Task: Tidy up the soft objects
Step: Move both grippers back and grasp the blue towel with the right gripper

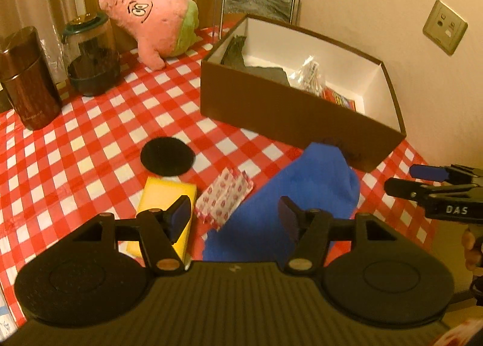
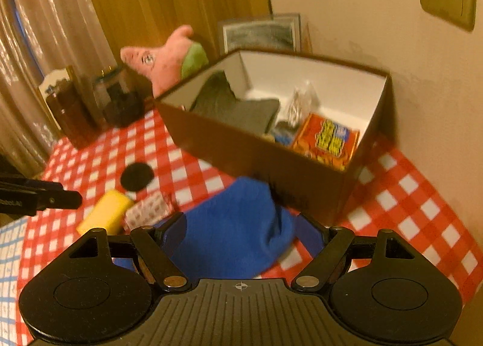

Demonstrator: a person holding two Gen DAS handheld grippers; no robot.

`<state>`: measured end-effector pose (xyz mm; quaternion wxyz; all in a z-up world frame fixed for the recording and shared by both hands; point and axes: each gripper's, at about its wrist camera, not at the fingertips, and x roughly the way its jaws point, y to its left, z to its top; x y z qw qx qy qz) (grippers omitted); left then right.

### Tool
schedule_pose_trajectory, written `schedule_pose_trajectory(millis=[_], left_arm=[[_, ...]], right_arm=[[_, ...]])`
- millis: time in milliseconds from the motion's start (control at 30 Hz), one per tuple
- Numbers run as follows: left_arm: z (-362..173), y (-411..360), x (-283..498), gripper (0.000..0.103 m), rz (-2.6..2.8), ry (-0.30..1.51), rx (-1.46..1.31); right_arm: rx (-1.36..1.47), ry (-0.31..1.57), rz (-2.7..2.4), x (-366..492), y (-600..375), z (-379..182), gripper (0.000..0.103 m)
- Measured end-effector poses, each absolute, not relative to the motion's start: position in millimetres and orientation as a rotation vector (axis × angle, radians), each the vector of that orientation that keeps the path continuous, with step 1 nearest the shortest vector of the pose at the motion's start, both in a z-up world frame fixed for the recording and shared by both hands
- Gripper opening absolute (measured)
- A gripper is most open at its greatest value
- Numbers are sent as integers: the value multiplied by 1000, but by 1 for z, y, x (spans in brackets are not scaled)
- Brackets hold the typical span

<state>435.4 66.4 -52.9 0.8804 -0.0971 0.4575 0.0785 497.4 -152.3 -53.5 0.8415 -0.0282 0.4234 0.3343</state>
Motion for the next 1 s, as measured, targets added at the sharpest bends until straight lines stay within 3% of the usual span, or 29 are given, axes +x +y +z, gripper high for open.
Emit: schedule_pose_trajectory(millis=[467,700,933,1000], left_arm=[[-80,70,413,65,216,1026,-220],[-98,77,409,65,257,1067,-228],[-113,84,404,65,286,1112,-245],[-114,85,403,65,291,1118,-241]], right_arm=[[-75,994,658,506,-143,-98,78],[-66,1035,600,530,-138,-129,66],[-61,1046,572,543,-129,-150,63],[-67,1044,578,543,-126,-152,48]])
